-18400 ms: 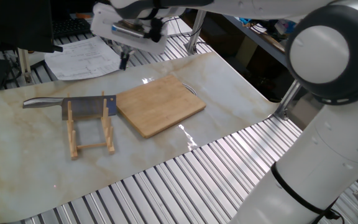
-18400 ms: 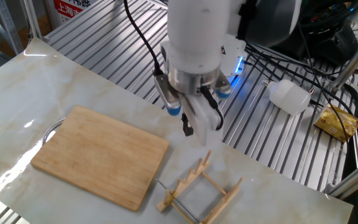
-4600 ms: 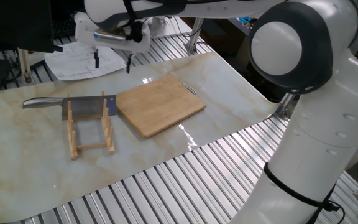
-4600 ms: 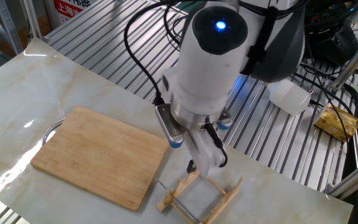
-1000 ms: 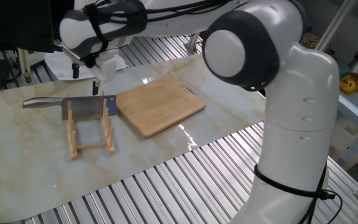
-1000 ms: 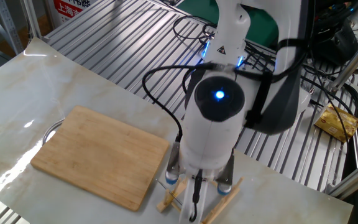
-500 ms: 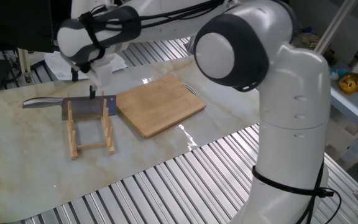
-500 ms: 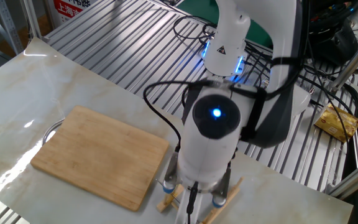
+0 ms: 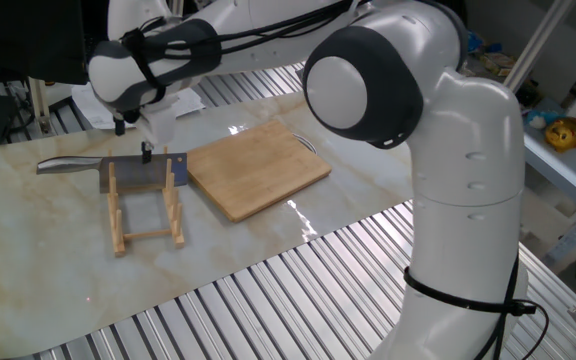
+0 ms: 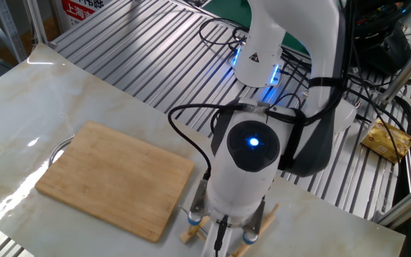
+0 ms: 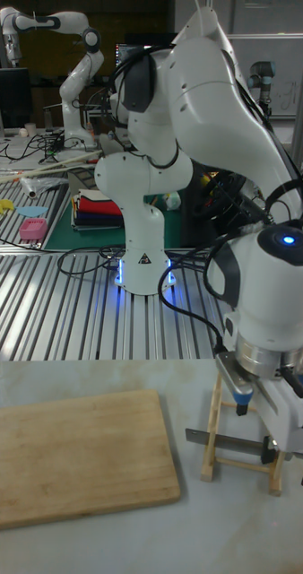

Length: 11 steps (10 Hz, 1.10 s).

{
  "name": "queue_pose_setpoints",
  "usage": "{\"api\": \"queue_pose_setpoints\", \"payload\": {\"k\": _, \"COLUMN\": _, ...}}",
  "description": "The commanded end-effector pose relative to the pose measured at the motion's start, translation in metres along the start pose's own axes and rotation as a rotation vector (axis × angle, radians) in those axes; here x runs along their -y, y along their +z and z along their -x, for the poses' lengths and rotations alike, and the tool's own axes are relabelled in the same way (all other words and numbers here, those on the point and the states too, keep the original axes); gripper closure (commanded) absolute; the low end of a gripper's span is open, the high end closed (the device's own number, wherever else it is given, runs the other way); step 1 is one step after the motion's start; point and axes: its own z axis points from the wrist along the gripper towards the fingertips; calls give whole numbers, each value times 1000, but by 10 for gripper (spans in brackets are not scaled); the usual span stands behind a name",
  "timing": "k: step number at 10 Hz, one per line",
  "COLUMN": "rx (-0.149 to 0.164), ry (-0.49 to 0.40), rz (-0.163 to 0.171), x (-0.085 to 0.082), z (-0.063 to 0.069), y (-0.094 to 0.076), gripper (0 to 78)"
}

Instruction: Put the knife on the cutting board

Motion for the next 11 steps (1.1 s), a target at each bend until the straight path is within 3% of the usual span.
{"api": "queue_pose_setpoints", "payload": {"k": 1, "rx": 1, "ry": 7, "rz": 4, "x": 4, "z": 3, "y": 8, "gripper": 1}}
{"api": "queue_pose_setpoints", "payload": {"k": 11, "rx": 30, "ry": 30, "rz": 4, "x": 11, "z": 3, "y": 44, "gripper": 1}}
